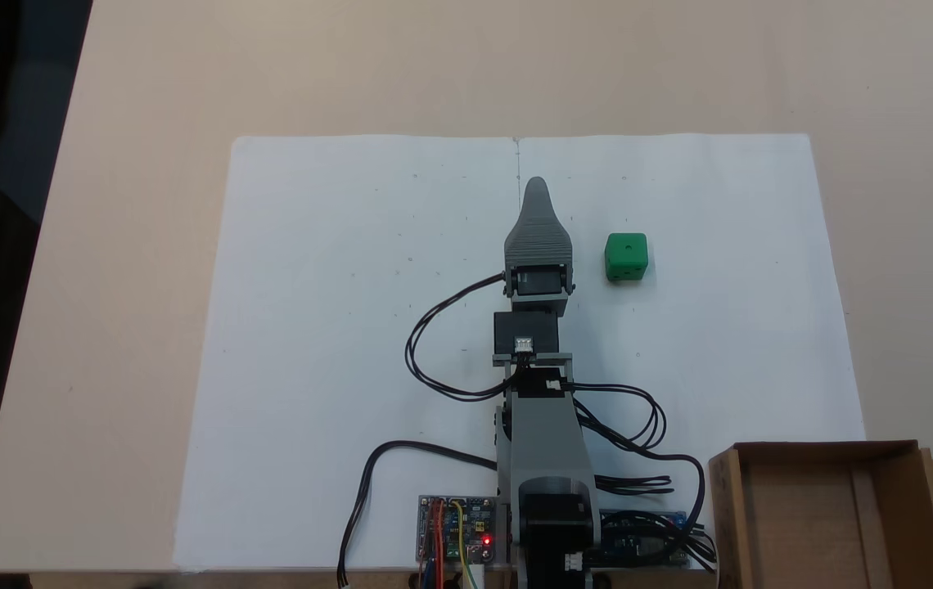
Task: Grasp a green dice and put it in the bin.
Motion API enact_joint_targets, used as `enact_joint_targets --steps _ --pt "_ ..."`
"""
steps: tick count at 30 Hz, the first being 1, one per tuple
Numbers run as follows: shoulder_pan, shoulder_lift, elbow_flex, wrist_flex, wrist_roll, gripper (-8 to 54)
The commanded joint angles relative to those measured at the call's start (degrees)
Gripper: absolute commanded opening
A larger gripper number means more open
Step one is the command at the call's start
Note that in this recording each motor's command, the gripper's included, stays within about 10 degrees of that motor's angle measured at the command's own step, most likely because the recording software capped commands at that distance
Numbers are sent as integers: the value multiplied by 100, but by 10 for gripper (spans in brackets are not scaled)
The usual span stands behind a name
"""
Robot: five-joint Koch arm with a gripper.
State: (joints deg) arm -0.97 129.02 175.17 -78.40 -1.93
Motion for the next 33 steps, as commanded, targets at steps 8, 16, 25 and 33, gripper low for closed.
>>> enact_joint_targets --steps 8,16,25,33 --pt "-53 633 413 -501 -185 439" --pt "-53 633 413 -519 -202 439" --pt "-26 659 413 -598 -229 418" --pt "9 650 -580 712 -229 388"
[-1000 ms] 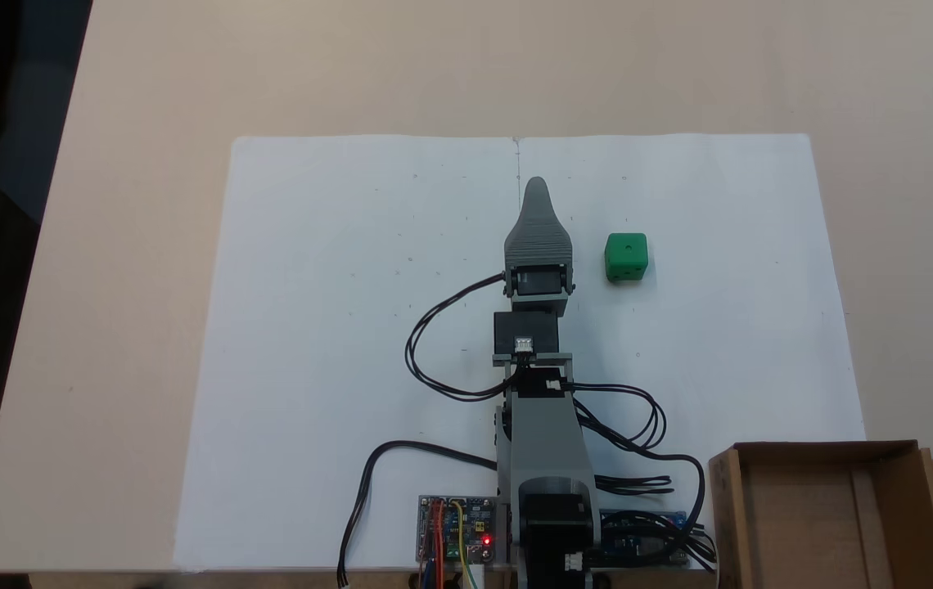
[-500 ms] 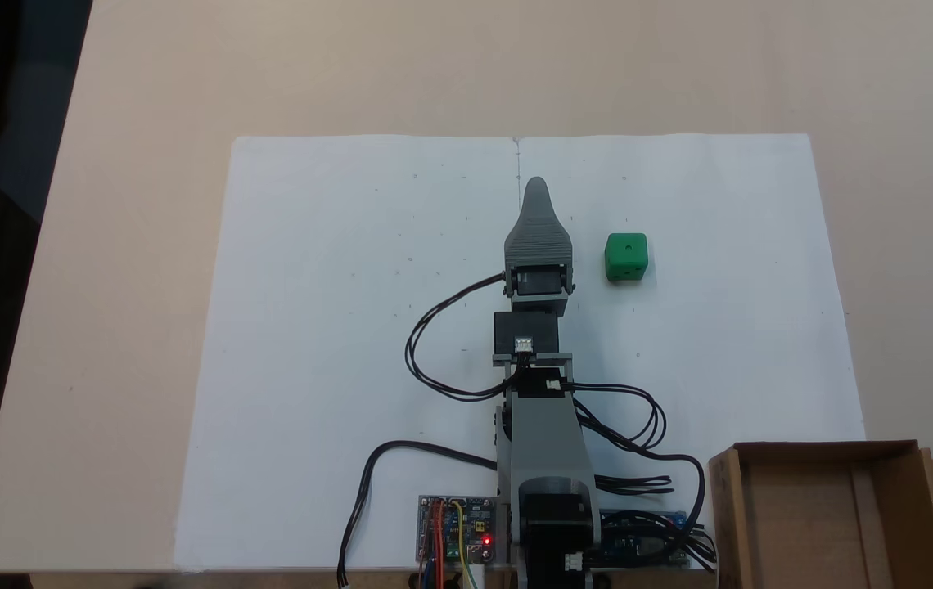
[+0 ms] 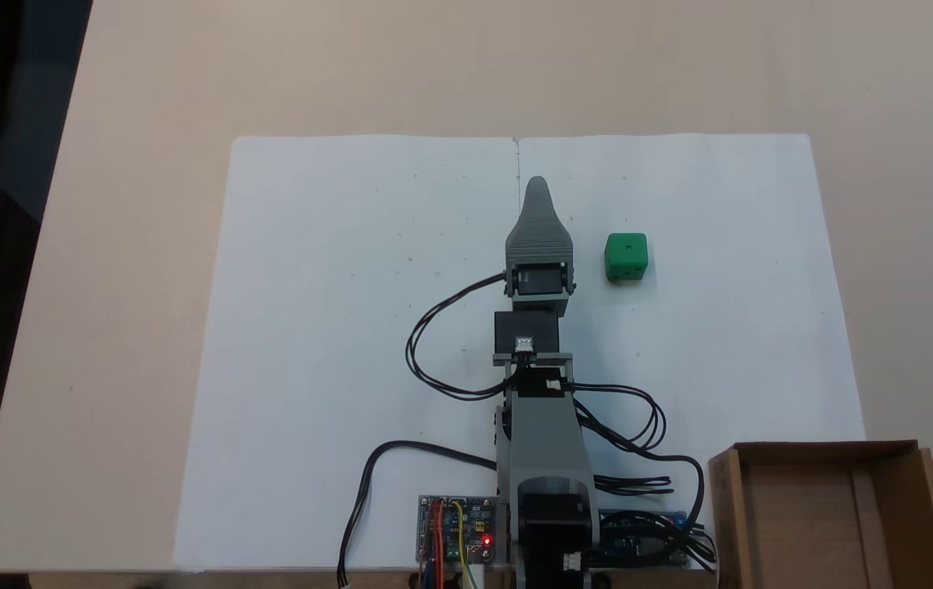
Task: Grasp a green dice and put it in the bin.
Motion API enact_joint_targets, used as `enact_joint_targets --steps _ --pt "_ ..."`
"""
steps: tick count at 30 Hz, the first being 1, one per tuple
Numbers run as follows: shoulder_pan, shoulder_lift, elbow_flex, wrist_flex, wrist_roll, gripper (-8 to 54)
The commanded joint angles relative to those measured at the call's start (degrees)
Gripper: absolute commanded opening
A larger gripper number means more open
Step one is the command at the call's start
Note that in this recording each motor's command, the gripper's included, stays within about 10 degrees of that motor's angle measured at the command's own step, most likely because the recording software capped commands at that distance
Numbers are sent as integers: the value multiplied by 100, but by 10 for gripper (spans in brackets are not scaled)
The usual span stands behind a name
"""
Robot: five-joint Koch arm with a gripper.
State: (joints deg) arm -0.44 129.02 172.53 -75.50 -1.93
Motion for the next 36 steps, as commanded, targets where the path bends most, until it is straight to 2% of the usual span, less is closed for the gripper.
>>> enact_joint_targets --steps 1,11,20,24,31,36 --pt "-26 650 -536 853 -229 388" --pt "396 598 -3059 4771 -53 389" --pt "677 466 -4342 8119 149 389" --pt "1046 -229 -5247 9402 193 389" --pt "1811 -2101 -7225 11503 237 390" --pt "2145 -3041 -7937 12874 272 391"
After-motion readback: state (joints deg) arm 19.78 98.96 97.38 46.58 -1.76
